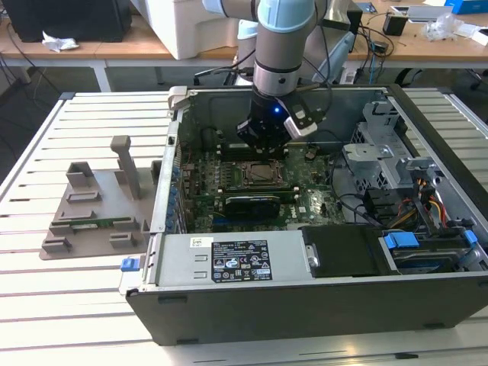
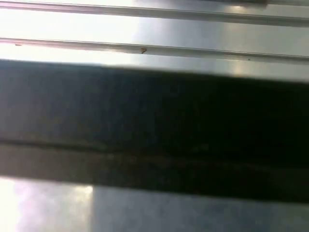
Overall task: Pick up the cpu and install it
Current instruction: 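Install the first cpu locking lever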
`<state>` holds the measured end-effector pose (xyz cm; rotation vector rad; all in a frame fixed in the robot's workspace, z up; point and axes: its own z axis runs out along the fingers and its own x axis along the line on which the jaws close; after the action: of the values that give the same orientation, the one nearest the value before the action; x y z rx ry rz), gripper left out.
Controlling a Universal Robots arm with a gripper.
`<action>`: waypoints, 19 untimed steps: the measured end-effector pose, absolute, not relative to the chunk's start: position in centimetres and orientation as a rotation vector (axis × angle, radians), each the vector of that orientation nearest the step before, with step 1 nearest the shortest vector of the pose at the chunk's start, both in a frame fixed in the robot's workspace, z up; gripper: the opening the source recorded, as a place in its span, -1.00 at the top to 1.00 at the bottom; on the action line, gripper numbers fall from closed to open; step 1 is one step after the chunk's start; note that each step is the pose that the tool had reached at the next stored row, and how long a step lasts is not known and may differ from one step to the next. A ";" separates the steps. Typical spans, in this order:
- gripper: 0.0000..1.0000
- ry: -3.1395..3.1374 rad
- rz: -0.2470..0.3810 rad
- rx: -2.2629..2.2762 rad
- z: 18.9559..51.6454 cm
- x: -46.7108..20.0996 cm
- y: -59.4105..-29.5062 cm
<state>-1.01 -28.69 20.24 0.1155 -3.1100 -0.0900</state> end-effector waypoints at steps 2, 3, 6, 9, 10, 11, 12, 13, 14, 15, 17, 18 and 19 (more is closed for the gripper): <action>0.79 -3.110 -0.092 0.115 20.2 -1.0 -28.8; 0.79 -3.109 -0.091 0.114 20.2 -0.9 -28.8; 0.79 -3.109 -0.092 0.115 20.1 -0.4 -28.6; 0.79 -3.109 -0.092 0.115 20.1 -0.2 -28.4; 0.79 -3.110 -0.093 0.115 20.2 -0.2 -28.3; 0.79 -3.110 -0.086 0.115 20.7 -0.2 -28.3; 0.79 -3.110 -0.081 0.115 21.1 -0.2 -28.3; 0.79 -3.110 -0.073 0.114 21.6 -0.2 -28.3; 0.79 -3.110 -0.050 0.114 21.6 -0.2 -28.4; 0.79 -3.110 -0.002 0.113 21.7 -0.2 -28.6; 0.79 -3.109 0.034 0.113 21.7 -0.2 -28.8; 0.79 -3.108 0.047 0.112 21.7 -0.2 -29.3; 0.79 -3.108 0.049 0.112 21.7 -0.2 -29.5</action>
<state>-0.21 -29.54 21.66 0.1123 -3.1080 0.0486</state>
